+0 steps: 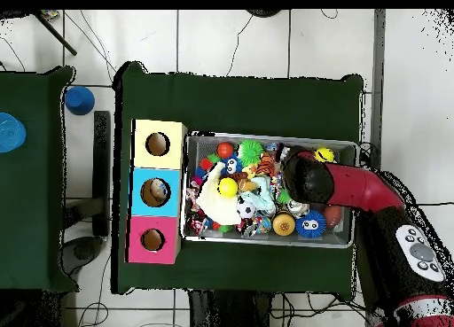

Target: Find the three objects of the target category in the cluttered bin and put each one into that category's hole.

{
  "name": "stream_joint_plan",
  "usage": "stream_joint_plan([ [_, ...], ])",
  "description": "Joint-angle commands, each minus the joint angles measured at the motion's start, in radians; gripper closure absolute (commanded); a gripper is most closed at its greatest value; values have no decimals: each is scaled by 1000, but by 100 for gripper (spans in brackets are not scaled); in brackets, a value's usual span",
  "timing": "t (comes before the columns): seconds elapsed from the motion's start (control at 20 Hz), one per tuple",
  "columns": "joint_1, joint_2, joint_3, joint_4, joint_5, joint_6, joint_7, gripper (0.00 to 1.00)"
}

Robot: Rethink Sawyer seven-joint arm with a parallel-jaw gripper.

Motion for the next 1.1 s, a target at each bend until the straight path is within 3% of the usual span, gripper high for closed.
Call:
stream_joint_plan([
  [0.05, 36, 73, 57, -33, -26, -42, 28, 0],
  [0.85, 55, 115, 26, -47, -26, -93, 51, 0],
  [1.1, 75, 132, -1, -77, -19, -67, 55, 0],
])
